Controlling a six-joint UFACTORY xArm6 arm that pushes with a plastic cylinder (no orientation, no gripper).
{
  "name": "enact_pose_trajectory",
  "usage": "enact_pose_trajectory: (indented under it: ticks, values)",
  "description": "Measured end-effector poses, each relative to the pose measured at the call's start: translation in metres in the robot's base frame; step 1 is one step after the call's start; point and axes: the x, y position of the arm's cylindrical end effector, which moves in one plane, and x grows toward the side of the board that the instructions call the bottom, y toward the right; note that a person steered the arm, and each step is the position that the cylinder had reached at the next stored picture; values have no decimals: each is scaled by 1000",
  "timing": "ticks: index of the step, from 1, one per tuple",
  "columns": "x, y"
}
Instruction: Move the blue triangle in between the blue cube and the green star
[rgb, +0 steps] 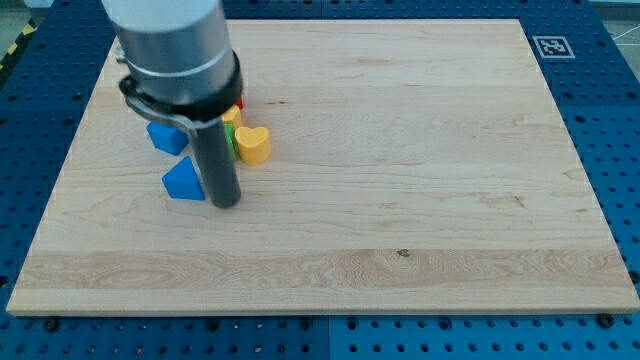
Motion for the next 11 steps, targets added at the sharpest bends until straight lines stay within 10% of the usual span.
enact_pose_trajectory:
  ticks: [4,11]
  values:
    - [59,-53]
    - [-47,-69]
